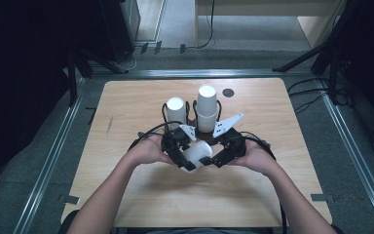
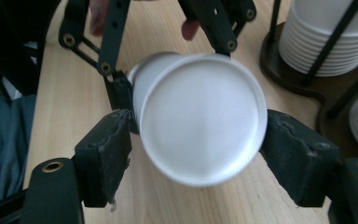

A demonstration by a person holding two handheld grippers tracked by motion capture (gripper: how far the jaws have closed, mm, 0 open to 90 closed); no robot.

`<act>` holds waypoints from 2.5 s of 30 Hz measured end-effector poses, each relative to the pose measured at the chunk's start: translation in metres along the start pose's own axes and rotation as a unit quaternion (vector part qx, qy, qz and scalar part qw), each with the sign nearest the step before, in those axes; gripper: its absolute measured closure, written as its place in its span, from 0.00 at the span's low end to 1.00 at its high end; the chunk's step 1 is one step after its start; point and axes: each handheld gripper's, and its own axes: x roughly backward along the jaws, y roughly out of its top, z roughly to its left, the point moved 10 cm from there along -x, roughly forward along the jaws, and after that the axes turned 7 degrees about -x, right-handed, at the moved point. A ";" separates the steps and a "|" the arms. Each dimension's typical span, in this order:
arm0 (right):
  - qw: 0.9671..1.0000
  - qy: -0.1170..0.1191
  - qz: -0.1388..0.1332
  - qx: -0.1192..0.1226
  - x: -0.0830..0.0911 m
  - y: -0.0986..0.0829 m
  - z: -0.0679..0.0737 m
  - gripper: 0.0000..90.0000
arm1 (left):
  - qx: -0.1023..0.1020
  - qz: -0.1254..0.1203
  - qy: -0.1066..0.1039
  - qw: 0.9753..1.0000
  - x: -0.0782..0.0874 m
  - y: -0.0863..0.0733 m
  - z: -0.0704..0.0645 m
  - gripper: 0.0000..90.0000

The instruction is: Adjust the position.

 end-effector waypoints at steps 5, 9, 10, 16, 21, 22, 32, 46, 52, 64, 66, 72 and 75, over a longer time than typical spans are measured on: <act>1.000 0.011 0.016 -0.001 -0.006 -0.002 0.004 0.34 | -0.013 -0.001 -0.005 1.000 -0.003 0.002 -0.004 0.33; 0.999 0.028 0.025 -0.006 -0.007 -0.002 0.007 0.37 | -0.015 0.001 -0.016 1.000 -0.005 0.001 -0.007 0.32; 0.999 0.034 0.028 -0.010 -0.007 -0.003 0.008 0.38 | -0.015 0.001 -0.018 1.000 -0.005 0.001 -0.008 0.32; 0.999 0.040 0.029 -0.007 -0.004 -0.001 0.012 0.39 | -0.003 -0.017 -0.027 0.999 -0.004 0.003 -0.010 0.26; 0.999 0.034 0.023 -0.008 -0.001 0.000 0.010 0.38 | 0.012 -0.034 -0.024 0.999 -0.002 0.005 -0.009 0.13; 0.999 0.034 0.023 -0.011 0.000 0.000 0.010 0.38 | 0.016 -0.039 -0.024 0.999 -0.002 0.006 -0.008 0.12; 1.000 0.018 0.006 -0.023 0.007 0.000 0.001 0.38 | 0.040 -0.087 0.007 0.995 0.008 0.006 0.004 0.10; 0.999 0.019 -0.030 -0.039 0.016 0.008 -0.003 0.38 | 0.052 -0.142 0.015 0.988 0.010 0.009 0.006 0.10; 0.998 0.025 -0.048 -0.042 0.021 0.014 0.000 0.38 | 0.044 -0.152 0.014 0.987 0.009 0.012 0.005 0.11; 0.996 0.045 -0.061 -0.055 0.028 0.017 0.003 0.39 | 0.025 -0.155 0.026 0.987 0.017 0.012 0.002 0.26; 0.996 0.047 -0.060 -0.053 0.027 0.016 0.003 0.35 | 0.027 -0.150 0.027 0.988 0.018 0.011 0.001 0.26; 0.996 0.029 -0.066 -0.055 0.028 0.017 -0.001 0.24 | 0.038 -0.156 0.041 0.986 0.040 0.007 0.000 0.26; 0.998 0.017 -0.050 -0.040 0.026 0.010 -0.002 0.24 | 0.041 -0.154 0.046 0.986 0.047 0.005 0.000 0.26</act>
